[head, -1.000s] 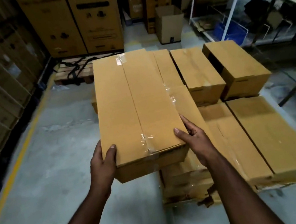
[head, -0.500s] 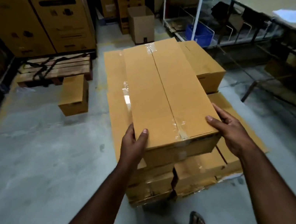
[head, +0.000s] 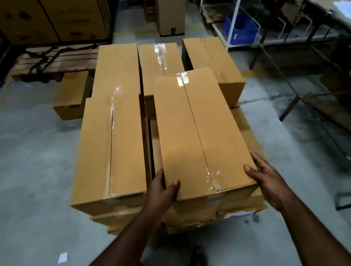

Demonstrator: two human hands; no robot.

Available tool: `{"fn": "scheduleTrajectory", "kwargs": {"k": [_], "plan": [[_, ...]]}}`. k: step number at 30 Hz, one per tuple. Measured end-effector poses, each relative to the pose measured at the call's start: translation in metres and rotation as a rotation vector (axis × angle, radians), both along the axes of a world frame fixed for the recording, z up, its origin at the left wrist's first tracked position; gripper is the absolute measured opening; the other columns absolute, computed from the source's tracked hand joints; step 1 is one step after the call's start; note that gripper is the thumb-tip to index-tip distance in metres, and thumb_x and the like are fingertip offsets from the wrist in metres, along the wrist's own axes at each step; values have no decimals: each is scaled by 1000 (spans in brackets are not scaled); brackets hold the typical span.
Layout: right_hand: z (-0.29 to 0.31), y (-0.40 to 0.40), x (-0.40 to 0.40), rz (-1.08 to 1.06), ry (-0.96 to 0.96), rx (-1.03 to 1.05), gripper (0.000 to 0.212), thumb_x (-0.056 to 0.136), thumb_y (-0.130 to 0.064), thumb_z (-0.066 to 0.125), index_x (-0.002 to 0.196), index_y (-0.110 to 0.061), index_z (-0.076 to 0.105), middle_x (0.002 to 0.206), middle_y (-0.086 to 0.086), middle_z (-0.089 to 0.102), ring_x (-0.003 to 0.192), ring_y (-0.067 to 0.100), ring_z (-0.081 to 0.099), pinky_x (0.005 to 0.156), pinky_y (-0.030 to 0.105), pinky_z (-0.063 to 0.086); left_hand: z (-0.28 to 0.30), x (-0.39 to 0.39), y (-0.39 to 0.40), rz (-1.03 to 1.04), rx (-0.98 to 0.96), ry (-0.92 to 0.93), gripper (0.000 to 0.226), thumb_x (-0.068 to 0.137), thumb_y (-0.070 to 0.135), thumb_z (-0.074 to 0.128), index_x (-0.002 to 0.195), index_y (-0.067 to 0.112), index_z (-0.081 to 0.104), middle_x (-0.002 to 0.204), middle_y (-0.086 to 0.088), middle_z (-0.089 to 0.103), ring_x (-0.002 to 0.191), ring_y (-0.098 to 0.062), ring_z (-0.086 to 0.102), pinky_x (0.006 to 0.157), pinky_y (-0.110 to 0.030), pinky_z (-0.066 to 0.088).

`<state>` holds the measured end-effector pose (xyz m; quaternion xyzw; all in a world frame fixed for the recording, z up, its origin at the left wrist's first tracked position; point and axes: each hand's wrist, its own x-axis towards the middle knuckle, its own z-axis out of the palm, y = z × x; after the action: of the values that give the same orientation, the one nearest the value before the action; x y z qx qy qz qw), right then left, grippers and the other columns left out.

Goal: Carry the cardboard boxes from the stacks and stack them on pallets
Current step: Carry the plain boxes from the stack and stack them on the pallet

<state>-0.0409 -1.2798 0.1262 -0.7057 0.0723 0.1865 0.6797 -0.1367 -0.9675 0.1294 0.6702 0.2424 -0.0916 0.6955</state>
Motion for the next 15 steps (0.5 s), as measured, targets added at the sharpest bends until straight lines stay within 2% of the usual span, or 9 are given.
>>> {"fn": "scheduleTrajectory", "kwargs": {"k": [2, 4, 5, 8, 10, 11, 12, 14, 15], "plan": [[-21, 8, -1, 25, 58, 19, 107, 63, -57, 92, 156, -32, 45, 151, -10, 56, 137, 14, 56, 120, 45, 40, -16, -6, -2, 10, 12, 60, 46, 101, 17, 63, 140, 36, 47, 128, 3, 63, 119, -21, 63, 98, -50, 57], [-45, 18, 3, 49, 93, 5, 75, 88, -33, 80, 154, -37, 46, 150, -11, 57, 136, 13, 56, 120, 45, 40, -35, -9, -1, 42, 59, 90, 45, 101, 14, 63, 139, 33, 48, 128, 0, 64, 124, -26, 62, 104, -52, 53], [-58, 21, 6, 67, 94, -14, 66, 95, -24, 74, 152, -41, 46, 149, -12, 57, 135, 13, 56, 120, 45, 40, -44, -9, 0, 54, 86, 96, 44, 101, 12, 63, 137, 32, 48, 126, 2, 64, 125, -26, 61, 107, -50, 51], [-89, 30, 8, 114, 96, -115, 61, 103, -17, 63, 148, -51, 40, 152, -10, 55, 140, 14, 51, 123, 45, 36, -65, -4, 10, 1, 178, 103, 43, 101, 13, 63, 138, 28, 47, 127, 3, 64, 122, -19, 61, 110, -48, 49], [-101, 35, 4, 154, 112, -148, 63, 106, -12, 58, 152, -45, 31, 162, -4, 43, 148, 17, 42, 125, 43, 32, -72, 3, 18, -57, 219, 151, 47, 97, 19, 71, 136, 29, 46, 126, 5, 63, 122, -19, 61, 102, -40, 54], [-103, 38, 0, 183, 139, -163, 67, 105, -14, 59, 156, -43, 27, 166, -6, 35, 151, 17, 36, 124, 42, 31, -82, 4, 23, -81, 220, 191, 58, 90, 24, 79, 137, 26, 45, 127, 5, 62, 124, -22, 60, 98, -35, 56], [-105, 40, -4, 219, 174, -181, 75, 103, -18, 64, 161, -41, 22, 167, -11, 25, 152, 14, 29, 123, 41, 31, -84, 5, 26, -111, 240, 237, 81, 80, 34, 89, 144, 23, 40, 134, 3, 58, 129, -25, 56, 99, -35, 55], [-108, 43, -12, 348, 204, -248, 107, 90, -31, 81, 165, -42, 5, 163, -22, 8, 149, 7, 15, 122, 40, 29, -110, 4, 33, -194, 322, 316, 132, 63, 46, 97, 162, 19, 13, 157, -5, 38, 143, -30, 42, 113, -47, 46], [-110, 44, -12, 415, 184, -316, 125, 81, -37, 88, 164, -41, -4, 164, -23, -3, 150, 6, 8, 124, 41, 25, -119, 3, 34, -254, 393, 317, 140, 66, 42, 96, 164, 18, -1, 165, -7, 23, 149, -32, 31, 119, -50, 38]]}}
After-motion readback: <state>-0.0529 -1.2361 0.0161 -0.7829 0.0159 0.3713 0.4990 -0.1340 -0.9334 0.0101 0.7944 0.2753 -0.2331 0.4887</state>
